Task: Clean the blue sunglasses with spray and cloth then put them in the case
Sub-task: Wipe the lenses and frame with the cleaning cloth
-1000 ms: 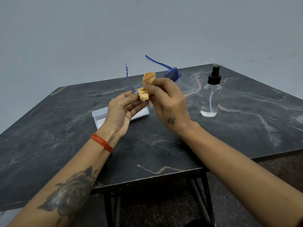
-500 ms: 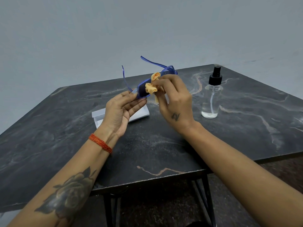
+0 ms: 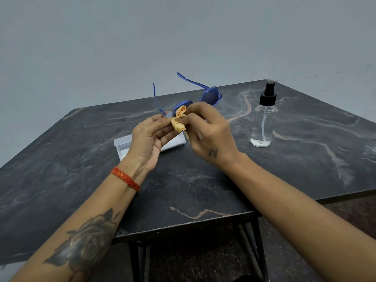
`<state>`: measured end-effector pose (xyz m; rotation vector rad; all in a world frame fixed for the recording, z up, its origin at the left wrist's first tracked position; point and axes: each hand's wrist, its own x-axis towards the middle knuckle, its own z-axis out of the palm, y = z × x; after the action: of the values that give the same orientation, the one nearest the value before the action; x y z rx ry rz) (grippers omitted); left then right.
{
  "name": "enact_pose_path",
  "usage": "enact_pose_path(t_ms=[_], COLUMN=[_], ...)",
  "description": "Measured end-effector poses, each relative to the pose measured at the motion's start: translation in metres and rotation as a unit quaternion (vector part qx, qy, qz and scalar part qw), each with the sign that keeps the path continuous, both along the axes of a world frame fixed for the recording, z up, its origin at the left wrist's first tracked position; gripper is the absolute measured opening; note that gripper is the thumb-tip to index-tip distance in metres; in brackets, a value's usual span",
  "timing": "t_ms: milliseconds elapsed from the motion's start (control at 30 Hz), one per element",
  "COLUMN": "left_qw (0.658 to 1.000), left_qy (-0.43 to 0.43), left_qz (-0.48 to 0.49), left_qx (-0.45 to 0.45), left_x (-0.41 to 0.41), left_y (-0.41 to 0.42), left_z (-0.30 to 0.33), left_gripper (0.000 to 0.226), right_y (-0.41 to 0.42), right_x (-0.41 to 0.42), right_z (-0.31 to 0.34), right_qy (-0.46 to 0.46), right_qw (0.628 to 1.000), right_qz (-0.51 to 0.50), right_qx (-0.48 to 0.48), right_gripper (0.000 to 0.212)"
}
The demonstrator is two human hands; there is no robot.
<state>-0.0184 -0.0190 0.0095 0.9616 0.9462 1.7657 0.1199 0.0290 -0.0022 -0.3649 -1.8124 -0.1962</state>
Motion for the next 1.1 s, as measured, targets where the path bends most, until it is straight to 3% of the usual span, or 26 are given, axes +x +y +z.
enact_pose_path(t_ms=[133,333,767,1000,1100], left_qw=[1.0,1.0,1.0,1.0,1.0], left_qy=[-0.02,-0.01,0.0,-0.016,-0.016], left_qz=[0.001,0.001,-0.007,-0.01,-0.008], left_qx=[0.005,0.001,0.005,-0.001,0.001], left_x=[-0.001,0.001,0.002,0.0,-0.001], left_y=[0.0,-0.001,-0.002,0.0,0.001], left_z=[0.0,0.0,0.0,0.0,-0.001], left_gripper=[0.002,0.011,0.007,0.011,0.009], right_y=[0.002,0.002,-0.002,0.001,-0.001], right_x=[0.003,0.002,0.0,0.005,0.003], right_z=[0.002,0.008,0.0,0.005,0.008], right_qy=[0.04,0.107,-0.002,0.088,0.112], right_qw=[0.998,0.99,0.999,0.993,0.99], right_qz=[-0.023,-0.025,0.031,-0.018,-0.026], right_qx=[-0.034,-0.092,-0.009,-0.071,-0.078], right_gripper=[0.008,0.016,0.018,0.03,0.025])
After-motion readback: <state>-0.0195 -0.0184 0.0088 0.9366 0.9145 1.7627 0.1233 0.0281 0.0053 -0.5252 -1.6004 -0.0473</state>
